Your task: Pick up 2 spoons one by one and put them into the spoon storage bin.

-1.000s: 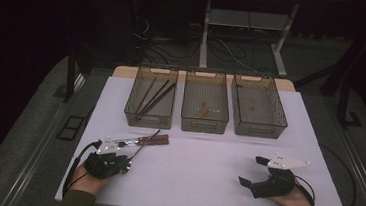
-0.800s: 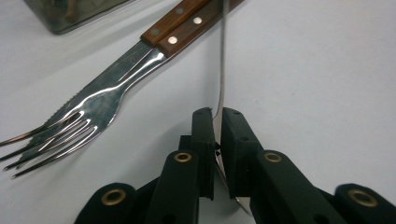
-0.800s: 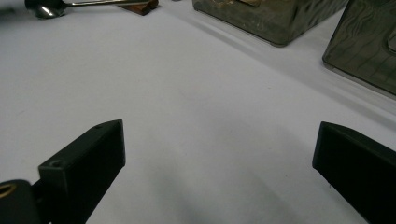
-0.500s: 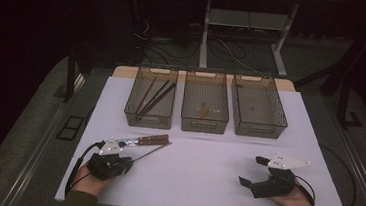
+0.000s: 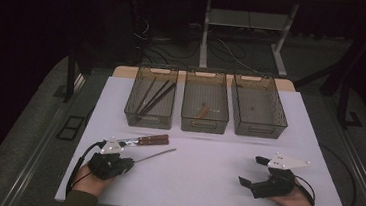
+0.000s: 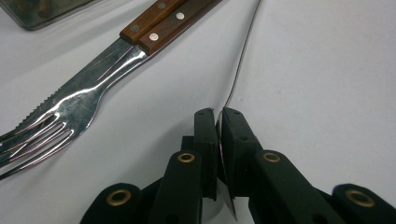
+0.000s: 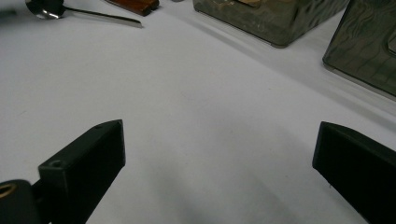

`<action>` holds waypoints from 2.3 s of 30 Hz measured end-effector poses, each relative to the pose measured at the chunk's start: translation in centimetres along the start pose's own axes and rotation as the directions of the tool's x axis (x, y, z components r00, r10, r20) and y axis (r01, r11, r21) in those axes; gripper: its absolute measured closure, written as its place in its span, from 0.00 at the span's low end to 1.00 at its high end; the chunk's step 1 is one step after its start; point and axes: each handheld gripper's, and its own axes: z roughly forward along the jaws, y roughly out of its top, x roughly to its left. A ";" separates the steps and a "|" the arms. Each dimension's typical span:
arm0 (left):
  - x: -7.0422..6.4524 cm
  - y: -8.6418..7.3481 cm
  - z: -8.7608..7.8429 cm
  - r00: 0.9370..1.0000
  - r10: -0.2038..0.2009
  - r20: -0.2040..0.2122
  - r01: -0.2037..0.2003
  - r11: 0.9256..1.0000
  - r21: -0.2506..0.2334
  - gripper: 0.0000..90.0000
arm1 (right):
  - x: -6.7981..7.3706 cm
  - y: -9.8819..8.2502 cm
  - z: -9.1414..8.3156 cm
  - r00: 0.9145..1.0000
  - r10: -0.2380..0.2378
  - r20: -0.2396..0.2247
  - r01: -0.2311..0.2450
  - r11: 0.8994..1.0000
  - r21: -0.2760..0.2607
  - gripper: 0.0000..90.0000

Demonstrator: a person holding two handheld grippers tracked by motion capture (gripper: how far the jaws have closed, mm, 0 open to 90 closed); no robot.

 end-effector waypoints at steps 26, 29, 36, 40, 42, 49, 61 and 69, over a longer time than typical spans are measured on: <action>-0.6 3.0 -0.6 0.997 0.066 0.040 -0.060 0.990 -0.125 0.95 | -0.1 0.0 0.3 1.000 -0.005 0.003 0.005 1.000 0.012 0.02; -0.7 3.6 -0.3 0.996 0.073 0.043 -0.066 0.988 -0.137 0.95 | -0.1 0.0 0.3 1.000 -0.004 0.003 0.004 1.000 0.015 0.02; -1.0 4.9 0.1 0.995 0.077 0.055 -0.067 0.984 -0.167 0.95 | -0.1 -0.1 0.4 1.000 -0.006 0.002 0.006 1.000 0.017 0.02; -0.8 5.9 0.2 0.996 0.070 0.058 -0.057 0.979 -0.197 0.95 | -0.2 -0.1 0.4 1.000 -0.004 0.003 0.004 1.000 0.018 0.02; -0.8 6.4 0.3 0.996 0.067 0.055 -0.054 0.976 -0.213 0.95 | -0.2 -0.1 0.4 1.000 -0.005 0.003 0.005 1.000 0.019 0.02; -0.6 8.2 1.0 0.997 0.061 0.044 -0.049 0.970 -0.239 0.95 | -0.2 -0.1 0.4 1.000 -0.002 0.004 0.002 1.000 0.020 0.02; -0.6 11.4 2.6 0.997 0.046 0.056 -0.028 0.959 -0.283 0.95 | -0.1 -0.1 0.5 1.000 0.001 0.005 -0.001 1.000 0.024 0.02; -0.5 13.6 4.0 0.998 0.028 0.052 -0.011 0.954 -0.301 0.95 | -0.2 -0.1 0.4 1.000 0.000 0.005 0.000 1.000 0.021 0.02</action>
